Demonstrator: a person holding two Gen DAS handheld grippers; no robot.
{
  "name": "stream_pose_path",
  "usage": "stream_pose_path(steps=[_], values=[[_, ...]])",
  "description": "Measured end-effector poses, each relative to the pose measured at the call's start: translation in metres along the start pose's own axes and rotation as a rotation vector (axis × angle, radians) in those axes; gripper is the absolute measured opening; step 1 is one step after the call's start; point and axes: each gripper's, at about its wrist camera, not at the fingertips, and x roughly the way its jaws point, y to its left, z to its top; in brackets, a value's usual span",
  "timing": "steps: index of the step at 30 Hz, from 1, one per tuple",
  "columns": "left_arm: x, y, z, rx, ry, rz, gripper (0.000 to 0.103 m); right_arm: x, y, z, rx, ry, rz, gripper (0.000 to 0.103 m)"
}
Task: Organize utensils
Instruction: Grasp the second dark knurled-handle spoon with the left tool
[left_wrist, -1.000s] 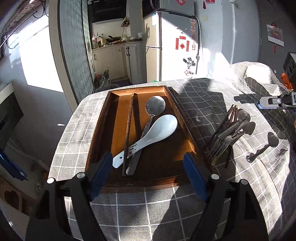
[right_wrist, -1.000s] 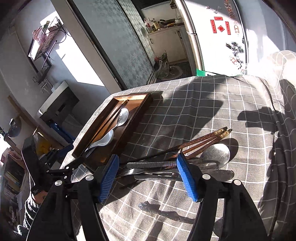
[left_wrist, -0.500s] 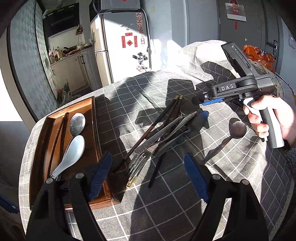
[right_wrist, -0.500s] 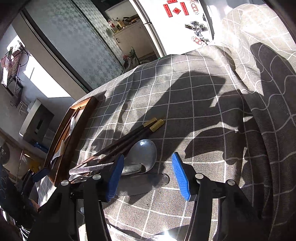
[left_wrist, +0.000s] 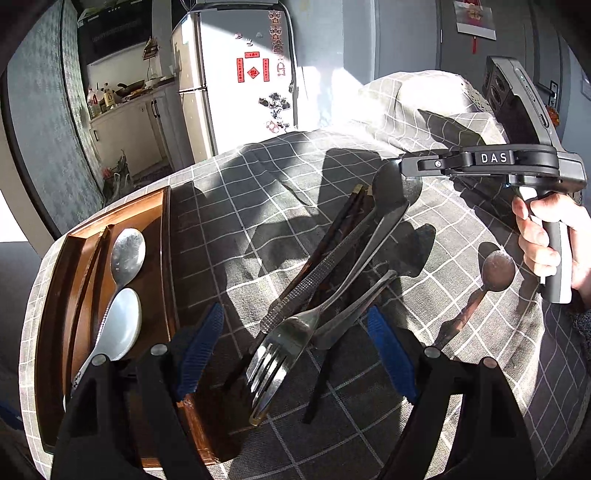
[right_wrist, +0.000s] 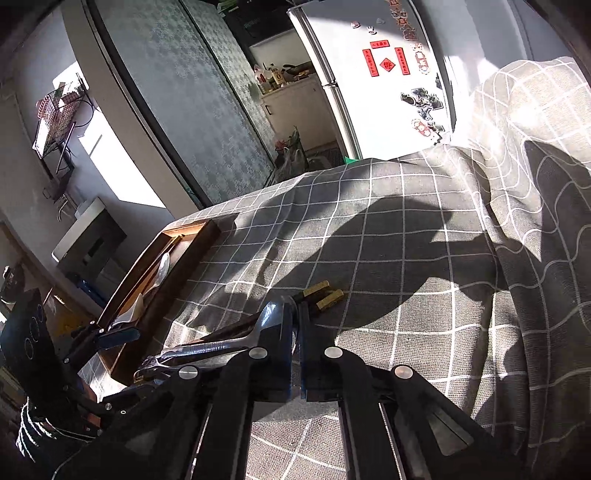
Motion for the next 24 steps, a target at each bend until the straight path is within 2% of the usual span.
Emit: stream_pose_path(steps=[4,6,9,12,15,17,18,20,22,23,24], values=[[0.005,-0.006,0.002,0.021,0.004,-0.019,0.083,-0.019,0.020,0.005,-0.115,-0.071,0.001,0.001],[0.007,-0.007,0.003,0.019,0.002,-0.035,0.083,-0.025,0.026,0.007,-0.144,-0.088,-0.040,0.001],[0.006,-0.006,0.005,0.006,-0.006,-0.061,0.083,-0.033,0.020,0.010,-0.130,-0.106,-0.060,0.001],[0.005,-0.006,0.005,0.008,-0.015,-0.075,0.083,-0.040,0.006,0.012,-0.080,-0.125,-0.038,0.002],[0.007,-0.008,0.010,0.015,-0.019,-0.068,0.083,-0.043,-0.001,0.011,-0.049,-0.131,0.033,0.002],[0.013,-0.010,0.013,0.014,-0.007,-0.084,0.076,-0.045,0.000,0.009,-0.043,-0.140,0.093,0.002],[0.017,-0.012,0.015,0.019,0.005,-0.086,0.069,-0.049,0.002,0.008,-0.046,-0.149,0.116,0.002],[0.025,-0.016,0.016,0.037,0.024,-0.068,0.058,-0.054,0.008,0.009,-0.063,-0.161,0.131,0.002],[0.029,-0.016,0.017,0.038,0.031,-0.054,0.043,-0.057,0.011,0.009,-0.068,-0.161,0.134,0.002],[0.029,-0.015,0.018,0.032,0.028,-0.054,0.027,-0.057,0.012,0.008,-0.071,-0.156,0.131,0.002],[0.028,-0.013,0.018,0.025,0.023,-0.053,0.025,-0.057,0.013,0.008,-0.069,-0.152,0.126,0.002]])
